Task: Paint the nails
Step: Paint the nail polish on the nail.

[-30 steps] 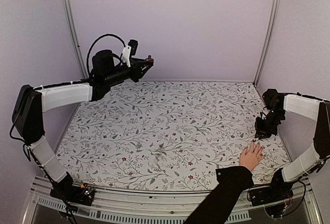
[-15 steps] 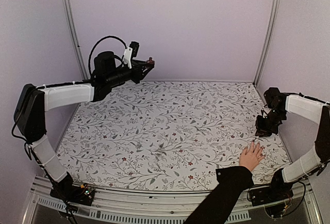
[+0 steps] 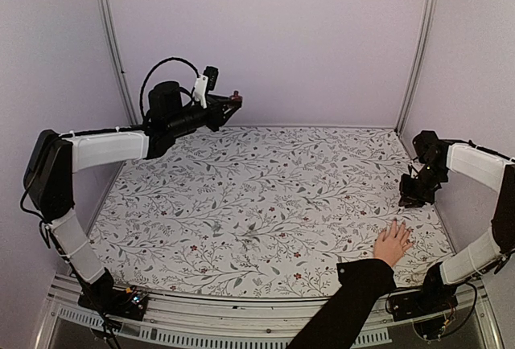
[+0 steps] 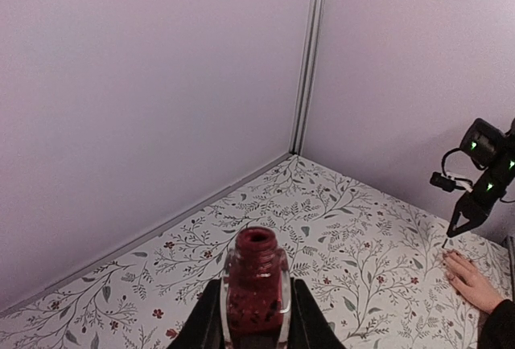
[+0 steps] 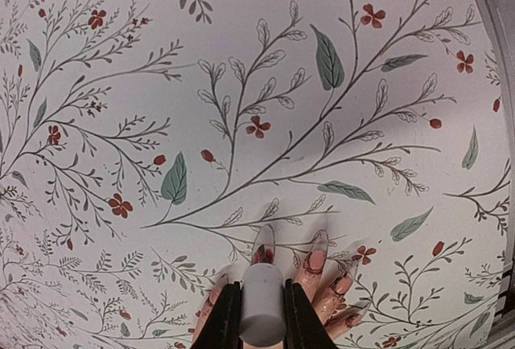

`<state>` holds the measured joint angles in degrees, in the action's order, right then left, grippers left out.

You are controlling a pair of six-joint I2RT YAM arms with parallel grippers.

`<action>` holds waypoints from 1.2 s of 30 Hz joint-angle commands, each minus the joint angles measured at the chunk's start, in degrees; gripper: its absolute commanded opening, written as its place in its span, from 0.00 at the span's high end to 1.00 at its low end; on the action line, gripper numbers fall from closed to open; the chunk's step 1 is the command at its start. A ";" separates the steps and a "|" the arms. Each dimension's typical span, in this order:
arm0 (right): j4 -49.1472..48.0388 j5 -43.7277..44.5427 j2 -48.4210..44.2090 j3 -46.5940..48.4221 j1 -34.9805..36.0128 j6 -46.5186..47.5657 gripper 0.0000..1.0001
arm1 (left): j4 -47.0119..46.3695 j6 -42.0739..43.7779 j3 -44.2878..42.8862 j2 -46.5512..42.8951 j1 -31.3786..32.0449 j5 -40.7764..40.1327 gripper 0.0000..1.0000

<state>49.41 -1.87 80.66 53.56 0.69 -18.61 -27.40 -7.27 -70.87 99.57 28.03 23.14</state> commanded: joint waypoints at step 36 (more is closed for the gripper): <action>0.91 -1.28 3.45 0.14 -0.25 1.27 1.00 | -1.05 -0.76 -1.02 0.89 -0.77 0.59 1.00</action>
<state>50.94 -3.57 83.74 54.15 0.67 -17.93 -27.53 -7.62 -70.87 99.90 28.03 23.53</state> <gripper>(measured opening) 0.134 0.208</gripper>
